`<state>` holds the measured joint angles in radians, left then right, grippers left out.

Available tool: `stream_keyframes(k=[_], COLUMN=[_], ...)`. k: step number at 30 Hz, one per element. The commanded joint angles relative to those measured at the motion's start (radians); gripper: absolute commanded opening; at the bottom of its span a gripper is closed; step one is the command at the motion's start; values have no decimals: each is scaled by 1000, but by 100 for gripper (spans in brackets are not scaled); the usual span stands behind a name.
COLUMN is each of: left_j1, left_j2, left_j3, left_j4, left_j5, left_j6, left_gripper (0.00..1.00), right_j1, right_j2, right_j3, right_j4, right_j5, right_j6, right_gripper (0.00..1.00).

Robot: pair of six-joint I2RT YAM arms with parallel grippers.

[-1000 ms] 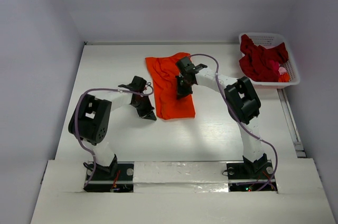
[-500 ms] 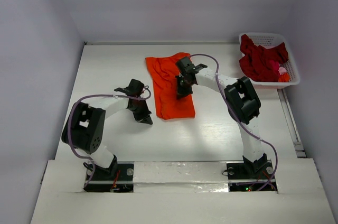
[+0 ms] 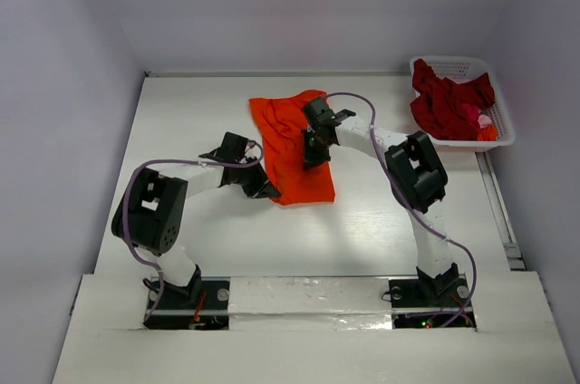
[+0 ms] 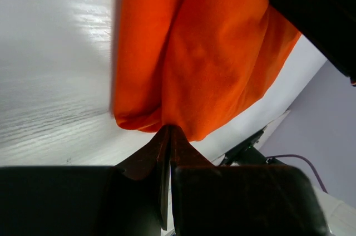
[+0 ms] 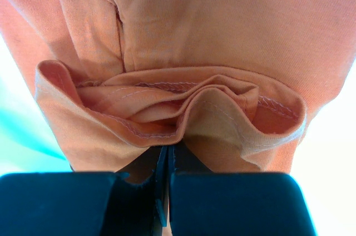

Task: Fold and stack the t-shirts
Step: Fold the folded rectangular tshirt in 1/3 of the way

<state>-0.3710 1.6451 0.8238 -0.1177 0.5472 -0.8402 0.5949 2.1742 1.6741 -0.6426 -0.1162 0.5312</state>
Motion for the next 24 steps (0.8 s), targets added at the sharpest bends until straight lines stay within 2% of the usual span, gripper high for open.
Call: stream_keyframes(k=[1, 9, 24], left_j1=[30, 69, 69], left_j2=[-14, -22, 15], left_j3=[-25, -28, -41], left_j4=[98, 72, 82], left_j5=[42, -18, -41], left_j6=[-43, -14, -11], left_gripper=[0, 0, 0], right_j1=[8, 8, 8], right_j2=[-1, 1, 3], right_j3=[-22, -22, -22], right_j4=[-3, 0, 1], right_j5=[12, 7, 4], right_j6=[0, 1, 4], right_gripper=[0, 0, 0])
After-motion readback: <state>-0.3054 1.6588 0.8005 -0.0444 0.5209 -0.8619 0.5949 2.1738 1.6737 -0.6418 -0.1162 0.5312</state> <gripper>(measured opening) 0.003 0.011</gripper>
